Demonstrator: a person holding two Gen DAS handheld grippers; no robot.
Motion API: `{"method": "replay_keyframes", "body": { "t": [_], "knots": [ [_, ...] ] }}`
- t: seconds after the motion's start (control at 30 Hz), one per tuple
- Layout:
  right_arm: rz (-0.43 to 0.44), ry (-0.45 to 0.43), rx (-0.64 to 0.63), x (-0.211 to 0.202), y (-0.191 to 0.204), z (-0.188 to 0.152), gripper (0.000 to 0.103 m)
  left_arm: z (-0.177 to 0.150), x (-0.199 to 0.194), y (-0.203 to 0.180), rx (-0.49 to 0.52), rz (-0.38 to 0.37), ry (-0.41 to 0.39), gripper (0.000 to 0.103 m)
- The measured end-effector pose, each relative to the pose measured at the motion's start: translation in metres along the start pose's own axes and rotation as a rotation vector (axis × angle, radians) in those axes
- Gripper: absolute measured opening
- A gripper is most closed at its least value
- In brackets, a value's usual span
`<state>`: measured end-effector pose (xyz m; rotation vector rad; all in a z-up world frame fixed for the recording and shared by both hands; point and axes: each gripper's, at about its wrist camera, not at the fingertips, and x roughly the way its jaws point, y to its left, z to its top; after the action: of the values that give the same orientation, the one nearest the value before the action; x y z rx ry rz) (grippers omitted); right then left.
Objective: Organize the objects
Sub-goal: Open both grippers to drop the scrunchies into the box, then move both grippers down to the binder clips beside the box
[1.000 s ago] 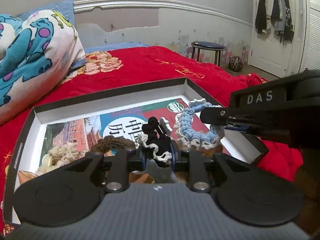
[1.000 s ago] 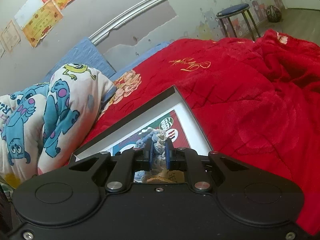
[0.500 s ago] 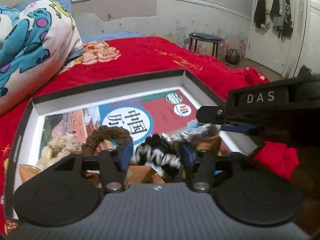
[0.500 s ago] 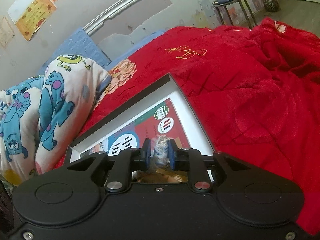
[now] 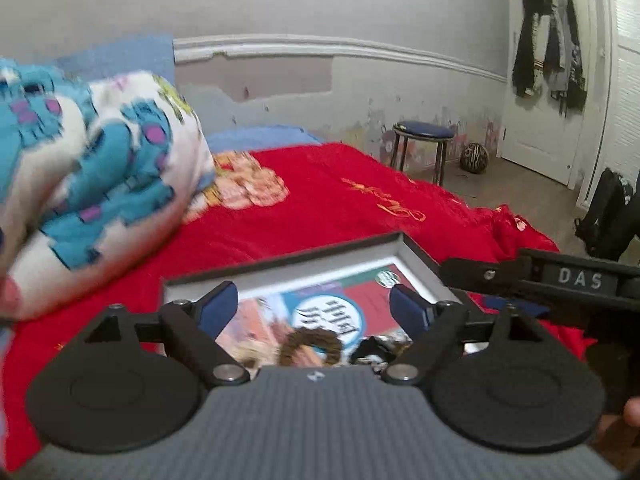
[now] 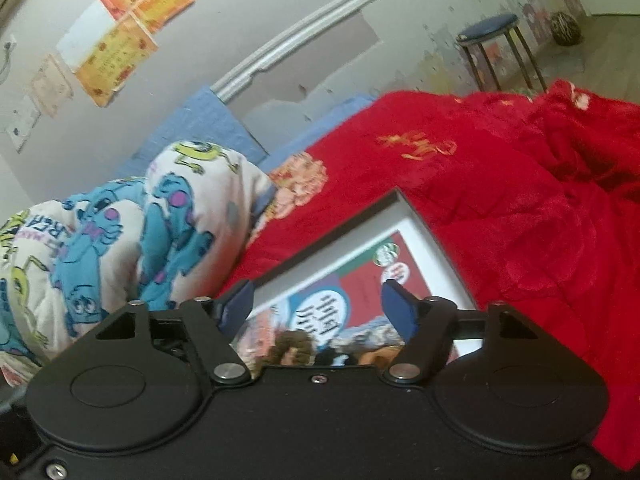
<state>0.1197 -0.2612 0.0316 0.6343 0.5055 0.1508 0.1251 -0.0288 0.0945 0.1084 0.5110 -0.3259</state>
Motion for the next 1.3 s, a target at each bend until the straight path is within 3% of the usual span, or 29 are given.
{"method": "replay_keyframes", "body": {
  "t": [0.1, 0.23, 0.47, 0.57, 0.7, 0.83, 0.97, 1.07, 1.3],
  "knots": [
    [0.014, -0.016, 0.001, -0.014, 0.011, -0.002, 0.082, 0.002, -0.026, 0.011, 0.052, 0.023, -0.032, 0.092],
    [0.018, -0.02, -0.023, -0.033, 0.026, -0.012, 0.083, -0.006, -0.057, 0.023, 0.064, 0.052, -0.093, 0.092],
    [-0.023, 0.005, -0.02, -0.047, 0.044, -0.045, 0.083, -0.046, -0.071, 0.027, 0.12, 0.062, -0.034, 0.092],
    [-0.042, 0.051, -0.024, -0.041, 0.046, -0.061, 0.083, -0.073, -0.064, 0.033, 0.054, 0.029, 0.045, 0.092],
    [-0.065, 0.129, -0.06, -0.029, 0.048, -0.081, 0.082, -0.092, -0.048, 0.025, 0.061, -0.007, 0.147, 0.092],
    [-0.087, 0.189, -0.093, -0.018, 0.051, -0.093, 0.08, -0.107, -0.037, 0.012, 0.055, -0.011, 0.18, 0.091],
    [-0.088, 0.229, -0.089, -0.012, 0.048, -0.1, 0.073, -0.115, -0.019, 0.001, 0.125, 0.011, 0.211, 0.089],
    [-0.075, 0.264, -0.058, -0.005, 0.042, -0.104, 0.065, -0.12, -0.005, 0.002, 0.109, 0.027, 0.239, 0.088],
    [-0.13, 0.316, -0.101, 0.012, 0.041, -0.114, 0.058, -0.126, 0.014, 0.01, 0.067, 0.063, 0.253, 0.079]
  ]
}}
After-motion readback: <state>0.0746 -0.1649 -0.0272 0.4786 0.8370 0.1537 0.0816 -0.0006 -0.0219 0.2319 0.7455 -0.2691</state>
